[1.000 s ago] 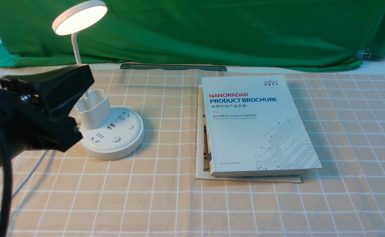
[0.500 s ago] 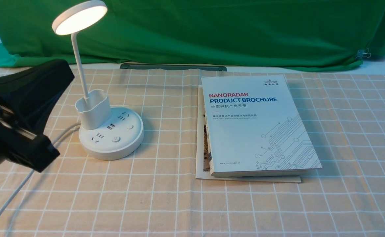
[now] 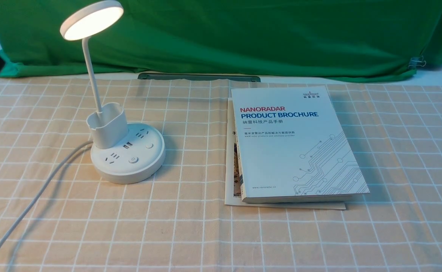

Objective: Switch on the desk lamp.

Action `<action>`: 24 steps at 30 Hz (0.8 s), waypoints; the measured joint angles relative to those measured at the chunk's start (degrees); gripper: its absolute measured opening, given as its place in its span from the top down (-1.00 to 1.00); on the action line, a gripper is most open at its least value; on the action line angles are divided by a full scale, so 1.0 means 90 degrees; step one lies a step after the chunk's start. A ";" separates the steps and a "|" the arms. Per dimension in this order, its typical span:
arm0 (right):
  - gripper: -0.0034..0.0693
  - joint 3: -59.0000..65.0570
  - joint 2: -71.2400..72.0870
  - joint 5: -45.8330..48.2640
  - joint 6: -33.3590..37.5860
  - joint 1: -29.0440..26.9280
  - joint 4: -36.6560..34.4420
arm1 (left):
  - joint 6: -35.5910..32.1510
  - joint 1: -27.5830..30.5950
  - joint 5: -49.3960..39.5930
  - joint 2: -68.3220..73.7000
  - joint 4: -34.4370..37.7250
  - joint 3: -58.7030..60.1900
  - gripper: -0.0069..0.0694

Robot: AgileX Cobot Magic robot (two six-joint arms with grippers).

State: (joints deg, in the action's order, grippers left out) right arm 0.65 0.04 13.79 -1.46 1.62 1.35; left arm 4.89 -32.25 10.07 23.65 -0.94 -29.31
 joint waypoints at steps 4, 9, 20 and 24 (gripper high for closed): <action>0.24 0.0000 0.0000 0.0000 0.0000 0.0000 0.0000 | -0.0020 0.0000 -0.0008 -0.0282 -0.0003 0.0000 0.81; 0.24 0.0000 0.0000 0.0000 0.0000 0.0000 0.0000 | -0.0020 0.0000 -0.0104 -0.0306 -0.0003 0.0000 0.81; 0.24 0.0000 0.0000 0.0000 0.0000 0.0000 0.0000 | -0.0020 0.0000 -0.0376 -0.0318 -0.0003 0.0059 0.81; 0.24 0.0000 0.0000 0.0000 0.0000 0.0000 0.0000 | -0.0020 0.0012 -0.0285 -0.0523 -0.0229 0.0396 0.81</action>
State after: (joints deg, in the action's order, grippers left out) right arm 0.65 0.04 13.79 -1.46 1.62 1.35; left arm 4.71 -32.15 7.51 18.94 -3.00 -25.74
